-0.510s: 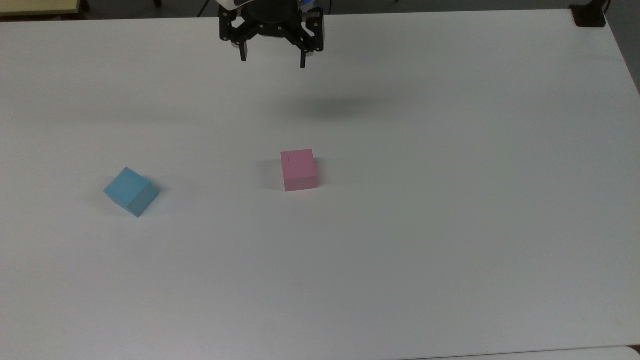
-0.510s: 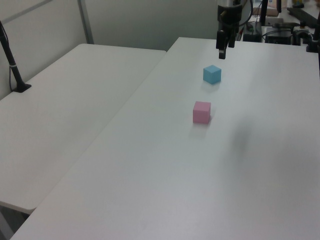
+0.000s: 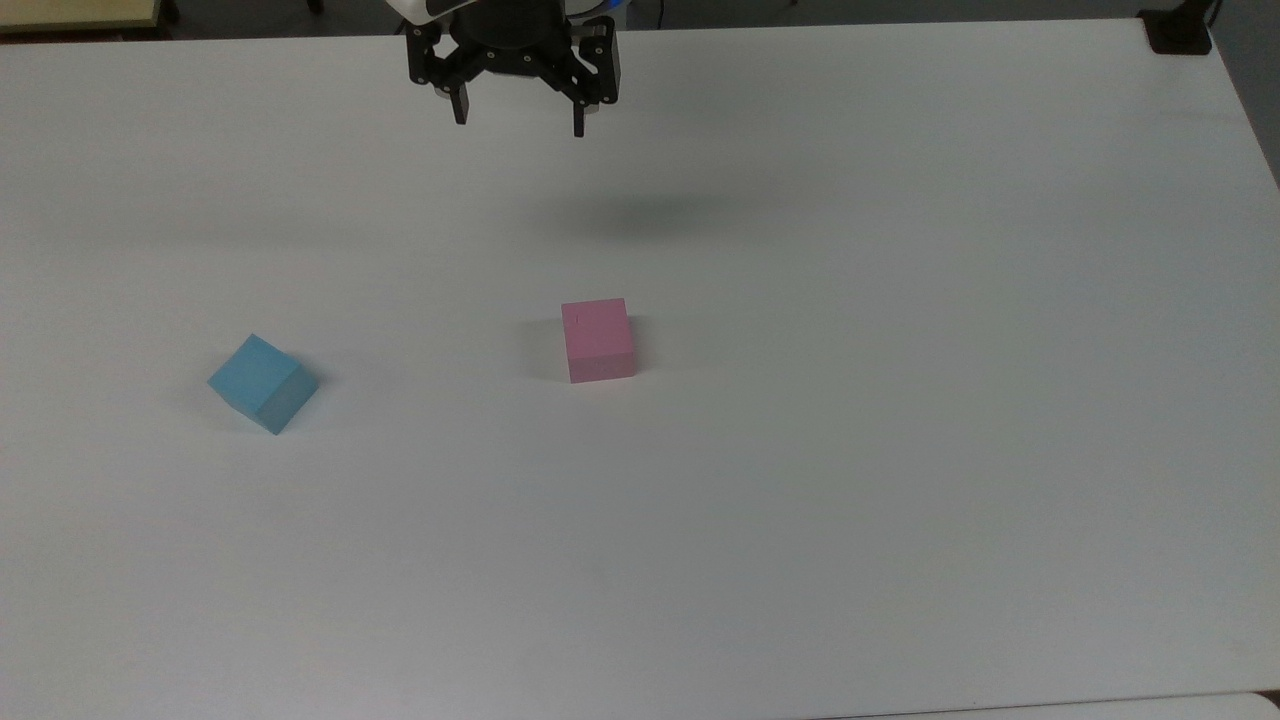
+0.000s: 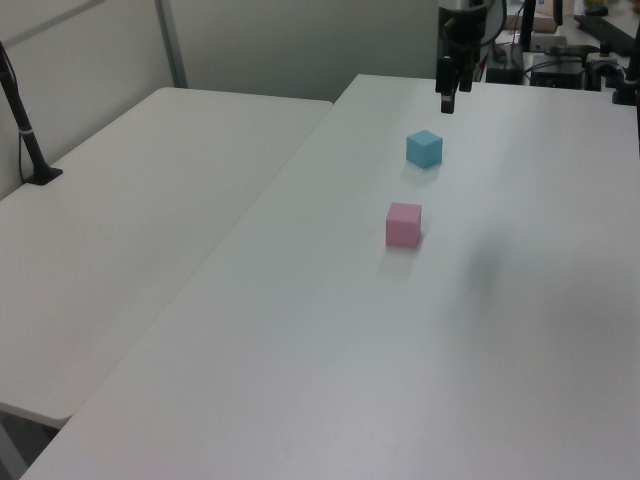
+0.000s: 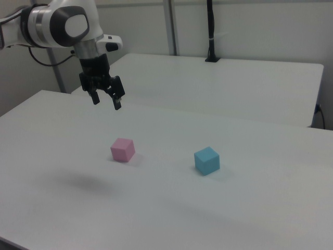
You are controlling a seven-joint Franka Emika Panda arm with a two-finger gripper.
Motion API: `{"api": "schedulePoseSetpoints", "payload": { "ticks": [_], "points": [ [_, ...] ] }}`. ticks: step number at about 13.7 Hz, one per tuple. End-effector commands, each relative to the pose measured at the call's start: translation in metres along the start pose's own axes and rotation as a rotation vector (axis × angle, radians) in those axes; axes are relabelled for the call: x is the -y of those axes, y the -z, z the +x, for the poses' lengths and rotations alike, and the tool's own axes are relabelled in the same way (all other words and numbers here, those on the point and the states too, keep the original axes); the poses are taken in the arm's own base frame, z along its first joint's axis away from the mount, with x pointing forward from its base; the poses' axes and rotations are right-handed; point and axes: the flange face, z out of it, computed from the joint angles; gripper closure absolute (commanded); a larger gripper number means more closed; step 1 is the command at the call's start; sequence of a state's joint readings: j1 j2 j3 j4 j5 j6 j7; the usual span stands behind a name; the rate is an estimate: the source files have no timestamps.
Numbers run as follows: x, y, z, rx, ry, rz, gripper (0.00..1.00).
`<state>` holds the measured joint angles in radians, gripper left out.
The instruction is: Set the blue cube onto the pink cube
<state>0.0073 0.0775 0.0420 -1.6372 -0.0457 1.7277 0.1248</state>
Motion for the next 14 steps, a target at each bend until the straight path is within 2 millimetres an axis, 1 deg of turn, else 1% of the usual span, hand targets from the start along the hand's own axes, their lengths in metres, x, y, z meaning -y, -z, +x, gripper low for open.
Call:
{"api": "schedulePoseSetpoints", "payload": {
  "ticks": [1,3,4,5,6,7,8,9,11,12,14],
  "points": [
    [-0.001,0.003,-0.004,0.002,0.015,0.023,0.00],
    [-0.001,0.004,-0.004,0.001,0.019,0.025,0.00],
    [-0.004,0.001,-0.001,-0.004,0.019,0.025,0.00],
    [-0.015,-0.007,0.009,-0.023,0.009,0.027,0.00],
    [-0.026,-0.009,0.019,-0.059,-0.015,0.032,0.00],
    [-0.037,-0.017,0.027,-0.071,-0.039,0.032,0.00],
    [-0.050,-0.034,0.041,-0.076,-0.065,0.033,0.00],
    [-0.065,-0.045,0.050,-0.077,-0.091,0.033,0.00],
    [-0.095,-0.071,0.062,-0.058,-0.137,0.027,0.00],
    [-0.108,-0.090,0.069,-0.054,-0.157,0.028,0.00],
    [-0.135,-0.119,0.082,-0.081,-0.232,0.028,0.00]
  ]
}}
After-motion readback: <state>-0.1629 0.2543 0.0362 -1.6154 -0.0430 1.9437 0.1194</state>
